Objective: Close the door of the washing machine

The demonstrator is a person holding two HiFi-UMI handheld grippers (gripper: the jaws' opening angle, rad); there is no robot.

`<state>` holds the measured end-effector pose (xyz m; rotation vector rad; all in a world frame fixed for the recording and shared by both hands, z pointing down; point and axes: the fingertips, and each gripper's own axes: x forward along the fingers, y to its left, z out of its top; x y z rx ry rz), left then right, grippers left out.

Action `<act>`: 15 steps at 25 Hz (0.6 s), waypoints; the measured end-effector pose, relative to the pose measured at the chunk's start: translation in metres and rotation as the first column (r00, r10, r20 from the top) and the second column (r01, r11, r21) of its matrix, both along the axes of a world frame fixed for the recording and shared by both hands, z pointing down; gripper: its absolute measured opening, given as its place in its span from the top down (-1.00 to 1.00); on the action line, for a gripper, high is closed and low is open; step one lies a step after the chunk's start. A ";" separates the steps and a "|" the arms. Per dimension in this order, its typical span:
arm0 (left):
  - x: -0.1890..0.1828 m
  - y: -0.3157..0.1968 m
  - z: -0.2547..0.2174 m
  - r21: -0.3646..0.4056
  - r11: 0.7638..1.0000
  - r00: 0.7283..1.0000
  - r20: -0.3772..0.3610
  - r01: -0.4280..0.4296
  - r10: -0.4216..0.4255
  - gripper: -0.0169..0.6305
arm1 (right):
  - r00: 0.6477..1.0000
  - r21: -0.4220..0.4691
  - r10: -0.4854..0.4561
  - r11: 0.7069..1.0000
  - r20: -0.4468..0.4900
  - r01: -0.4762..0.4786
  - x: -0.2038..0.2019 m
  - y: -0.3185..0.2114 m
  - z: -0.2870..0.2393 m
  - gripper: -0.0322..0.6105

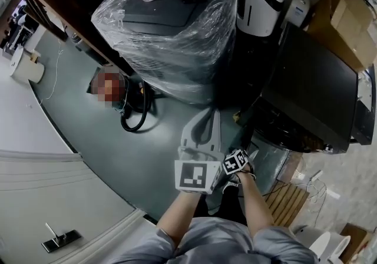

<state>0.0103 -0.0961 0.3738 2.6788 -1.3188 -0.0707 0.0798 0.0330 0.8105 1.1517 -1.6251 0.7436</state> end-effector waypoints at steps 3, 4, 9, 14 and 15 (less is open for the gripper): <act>0.019 0.006 -0.002 -0.009 1.000 1.000 -0.013 -0.028 0.028 0.94 | 1.000 0.001 0.031 1.000 0.002 -0.031 0.013 0.009 0.000 0.87; 0.025 0.008 -0.003 -0.010 0.999 0.999 -0.014 -0.038 0.038 0.94 | 0.999 0.002 0.044 0.999 0.011 -0.044 0.015 0.011 -0.006 0.87; 0.053 0.018 -0.003 -0.006 0.997 0.997 -0.014 -0.080 0.080 0.94 | 0.997 -0.008 0.077 0.997 0.010 -0.077 0.034 0.024 -0.014 0.87; 0.078 0.026 -0.006 -0.005 0.994 0.994 -0.021 -0.111 0.111 0.94 | 0.996 -0.019 0.093 0.995 -0.013 -0.093 0.057 0.039 -0.014 0.87; 0.083 0.028 -0.006 -0.003 0.993 0.993 -0.021 -0.117 0.117 0.94 | 0.995 -0.020 0.099 0.995 -0.016 -0.100 0.062 0.041 -0.014 0.87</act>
